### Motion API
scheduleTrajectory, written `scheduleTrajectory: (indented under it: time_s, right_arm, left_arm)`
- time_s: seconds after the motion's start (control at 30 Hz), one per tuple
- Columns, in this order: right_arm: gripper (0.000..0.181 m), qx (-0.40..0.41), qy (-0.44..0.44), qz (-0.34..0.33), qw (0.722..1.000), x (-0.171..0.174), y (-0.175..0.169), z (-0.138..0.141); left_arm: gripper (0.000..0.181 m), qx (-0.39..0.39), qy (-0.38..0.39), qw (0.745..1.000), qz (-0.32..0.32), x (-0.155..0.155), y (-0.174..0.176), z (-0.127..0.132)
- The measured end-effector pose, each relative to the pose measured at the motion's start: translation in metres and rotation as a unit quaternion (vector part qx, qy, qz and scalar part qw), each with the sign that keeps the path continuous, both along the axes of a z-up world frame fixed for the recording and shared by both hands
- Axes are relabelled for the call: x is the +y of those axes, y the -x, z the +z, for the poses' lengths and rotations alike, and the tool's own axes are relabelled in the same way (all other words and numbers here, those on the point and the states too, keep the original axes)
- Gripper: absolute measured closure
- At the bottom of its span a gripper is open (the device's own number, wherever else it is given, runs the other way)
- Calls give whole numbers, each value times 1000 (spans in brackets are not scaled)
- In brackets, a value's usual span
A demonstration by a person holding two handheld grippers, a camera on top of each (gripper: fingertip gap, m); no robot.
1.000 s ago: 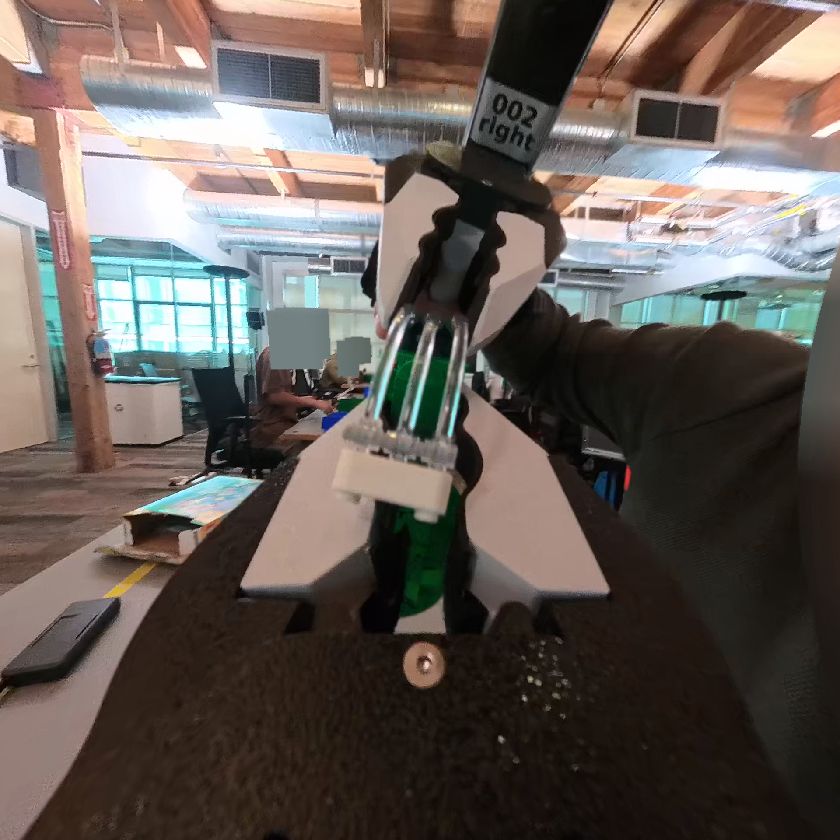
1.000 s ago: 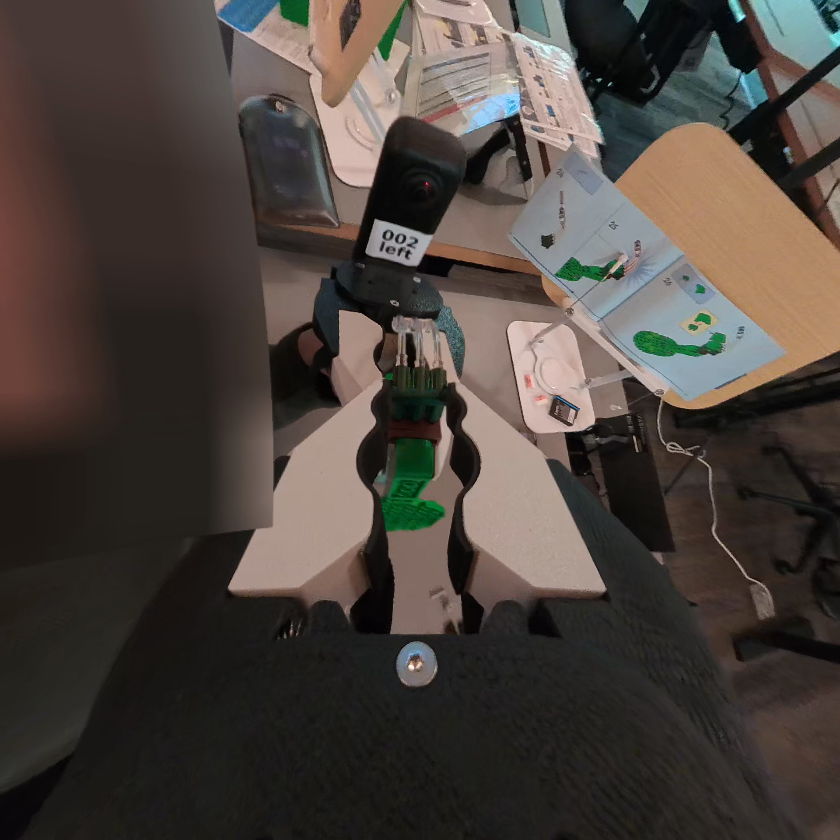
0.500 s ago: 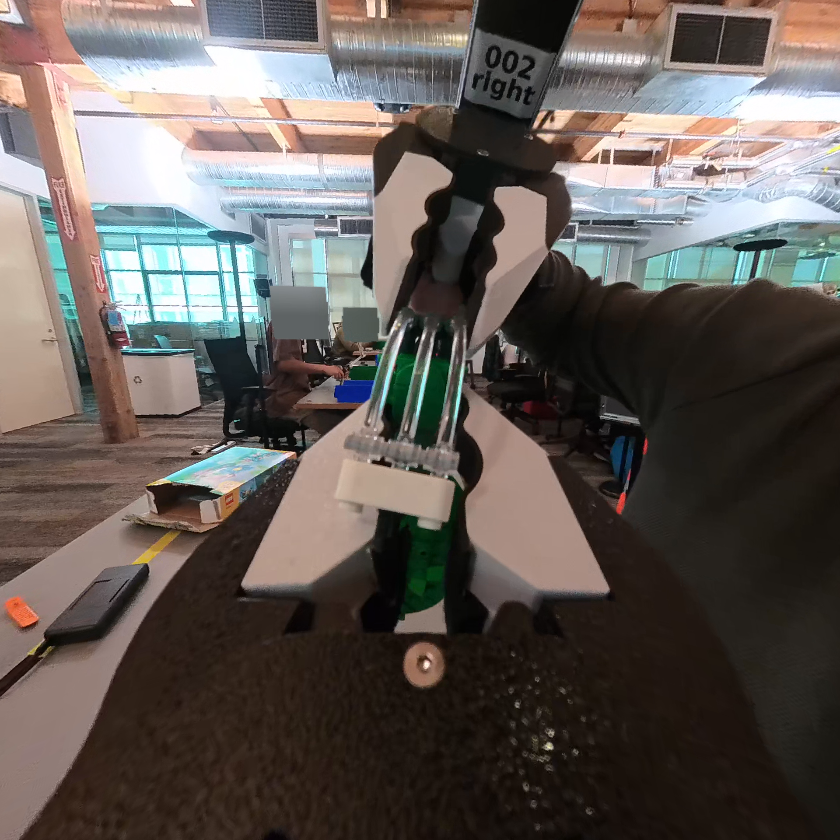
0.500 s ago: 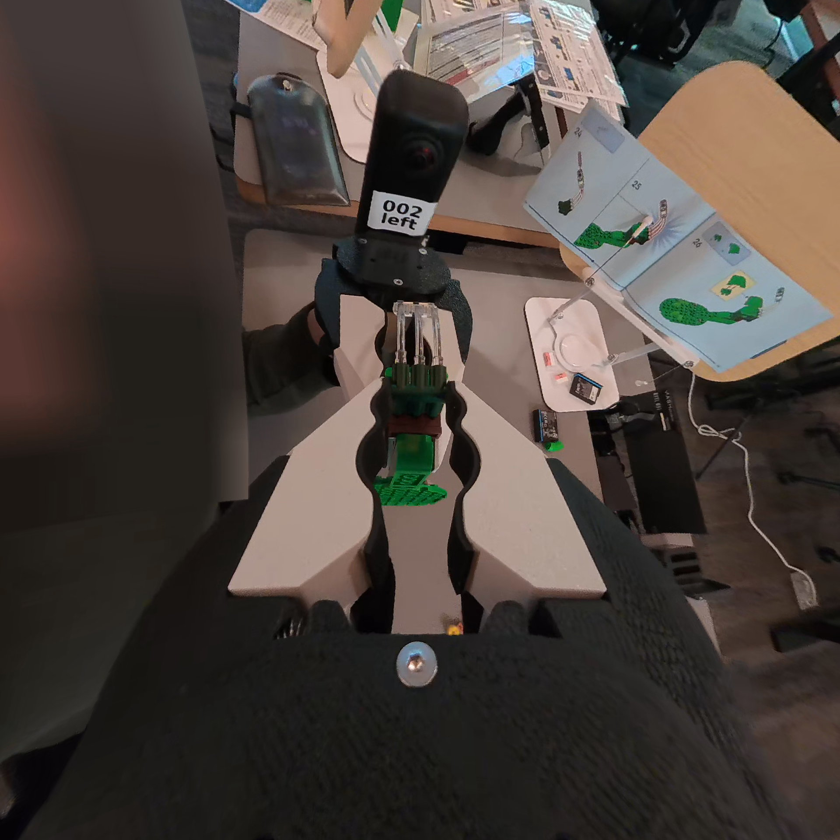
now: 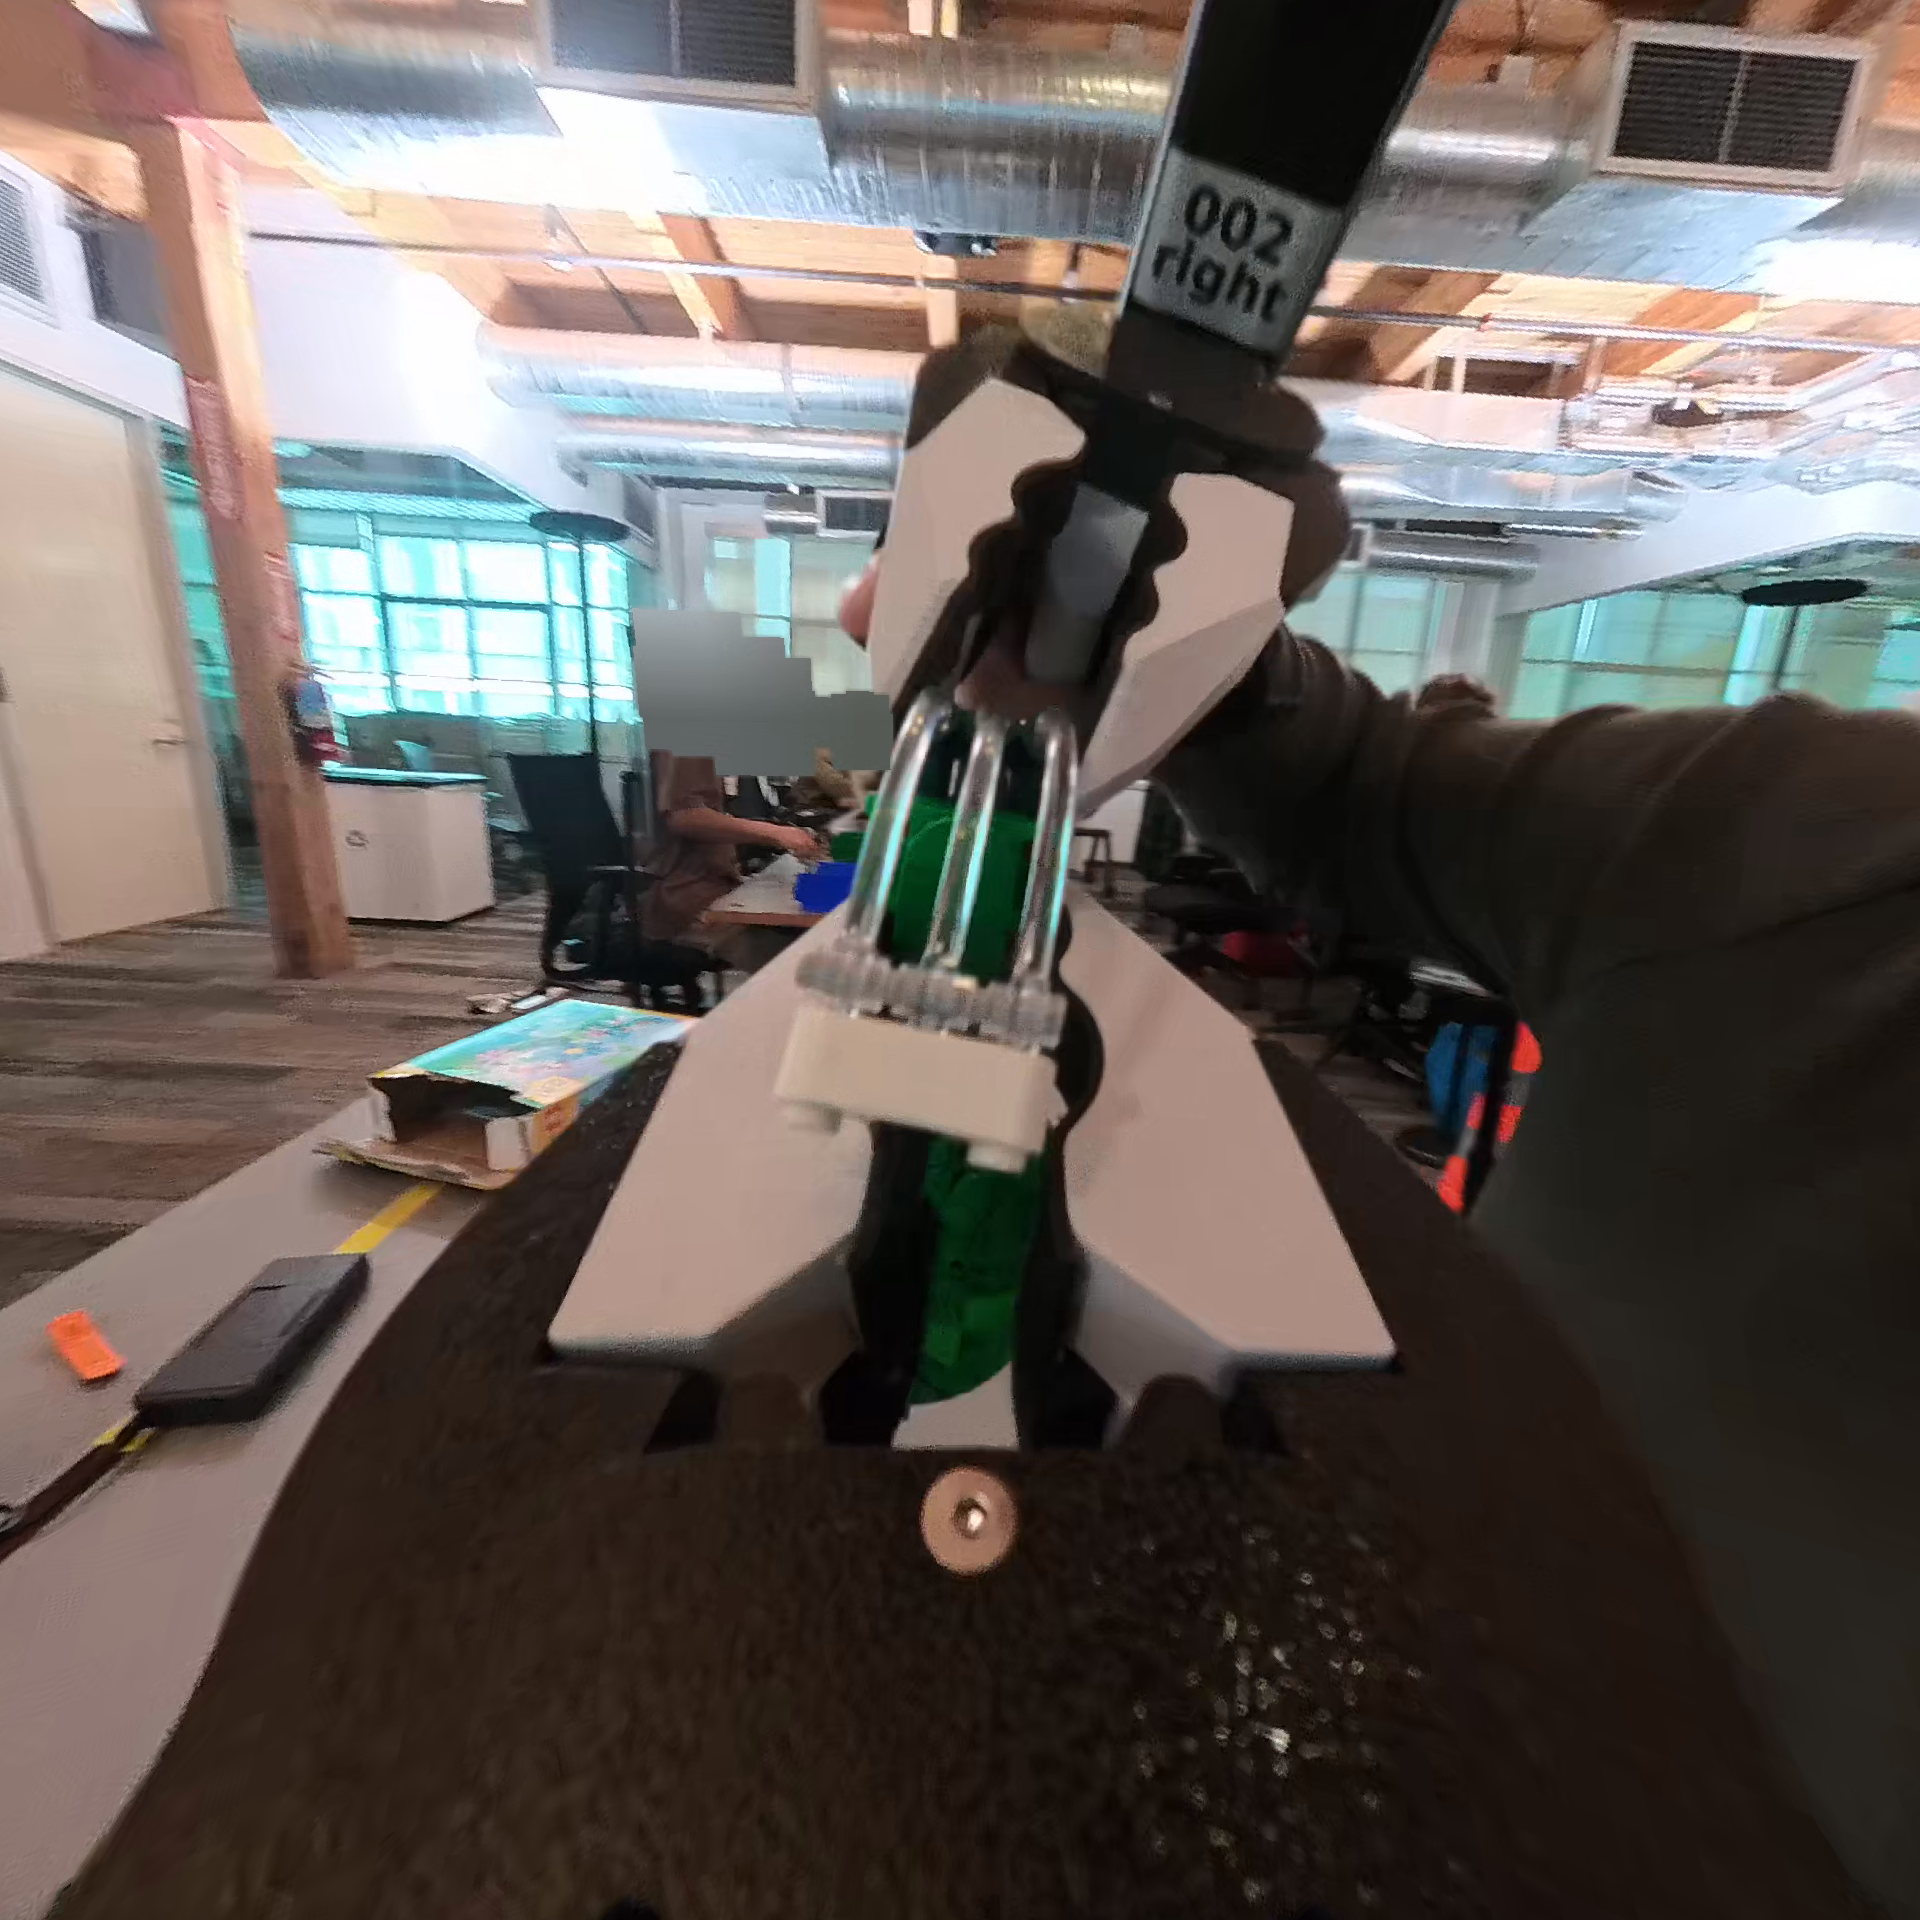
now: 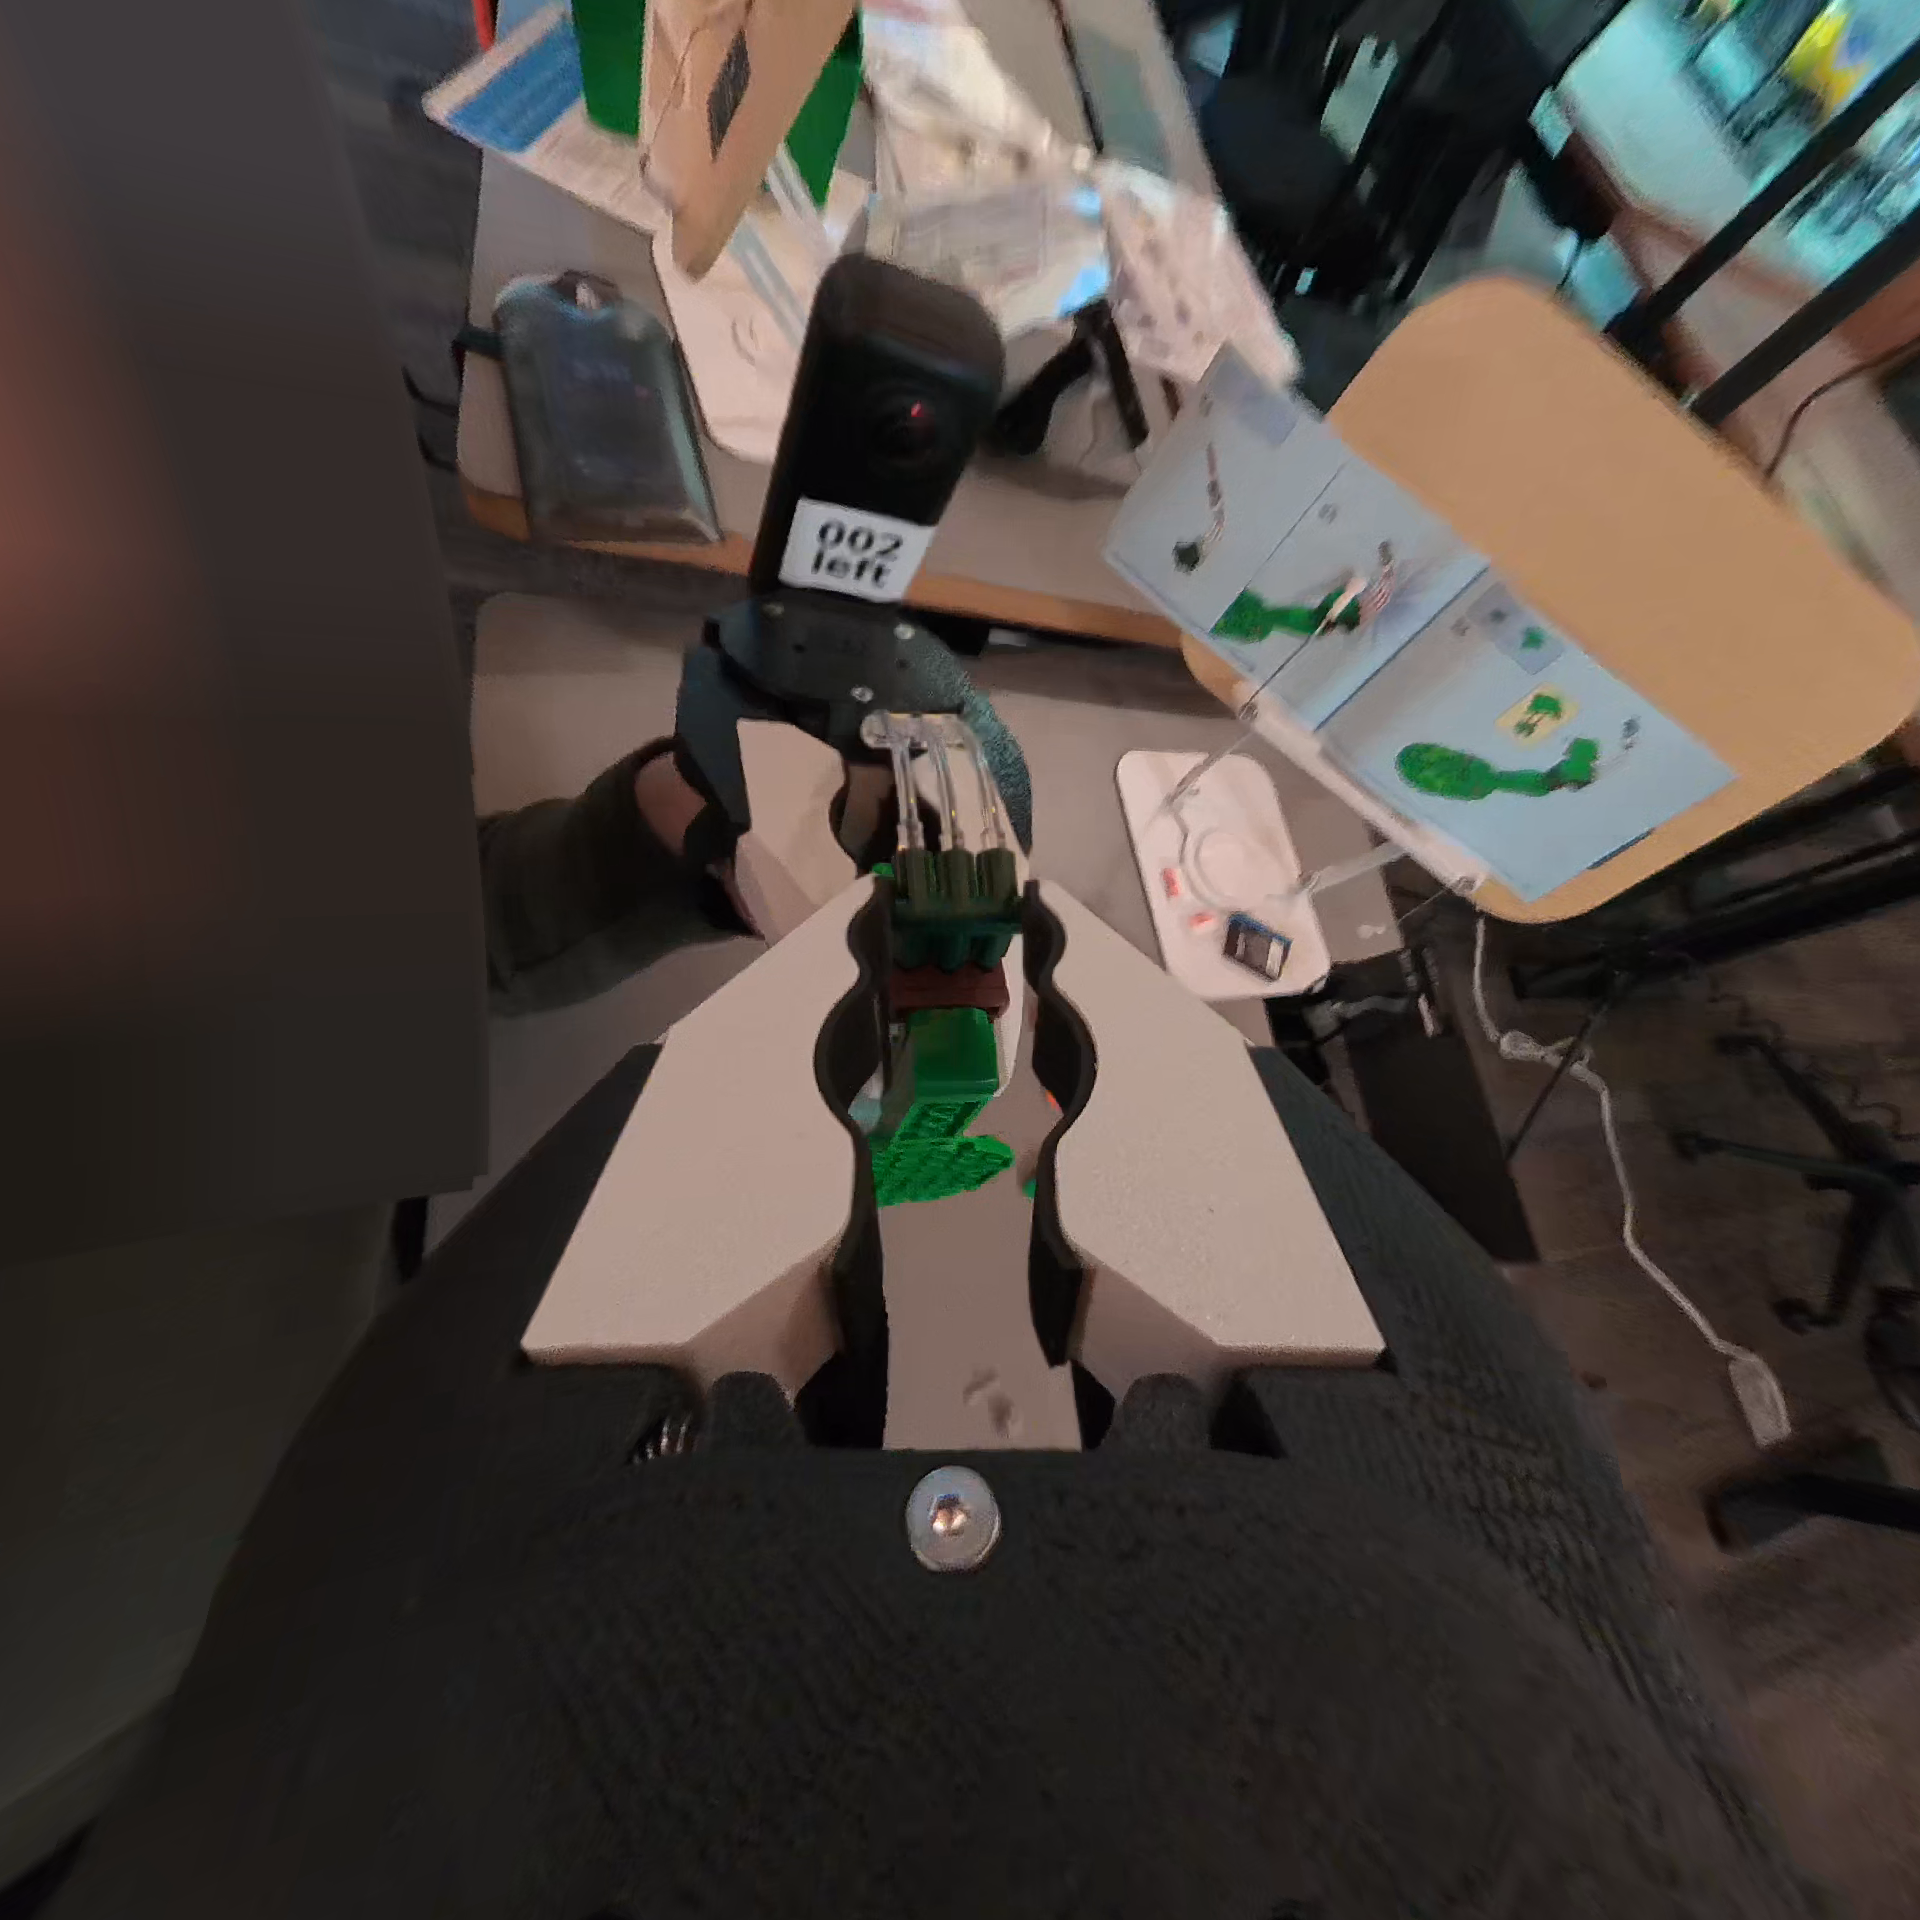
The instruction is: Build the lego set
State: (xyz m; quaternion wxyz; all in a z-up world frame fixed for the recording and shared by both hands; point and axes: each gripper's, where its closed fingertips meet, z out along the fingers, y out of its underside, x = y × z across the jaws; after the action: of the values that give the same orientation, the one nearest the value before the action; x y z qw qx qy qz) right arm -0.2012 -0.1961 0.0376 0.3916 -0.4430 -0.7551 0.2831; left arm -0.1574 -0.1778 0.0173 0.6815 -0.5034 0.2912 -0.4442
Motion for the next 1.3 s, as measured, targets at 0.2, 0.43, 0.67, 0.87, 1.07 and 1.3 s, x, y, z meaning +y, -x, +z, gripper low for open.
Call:
scheduleTrajectory:
  time_s: [0.2, 0.43, 0.67, 0.87, 1.07, 1.3]
  right_arm:
    - [127, 274, 110, 43, 955, 4, -19, 58]
    - [142, 520, 77, -117, 842, 101, -37, -18]
    - [146, 471, 54, -234, 848, 153, 31, -188]
    - [149, 376, -113, -251, 885, 147, 62, -247]
    - [153, 391, -106, -220, 887, 142, 63, -245]
    - [152, 391, -45, -212, 895, 147, 65, -248]
  left_arm:
    - [161, 17, -2, 993, 115, 15, 31, -3]
    - [161, 166, 172, 917, 319, 65, 116, -92]
    - [160, 296, 421, 755, 406, 72, 220, -251]
    - [160, 362, 523, 657, 405, 46, 245, -317]
    - [160, 385, 574, 613, 383, 36, 251, -348]
    - [159, 381, 576, 609, 390, 39, 251, -356]
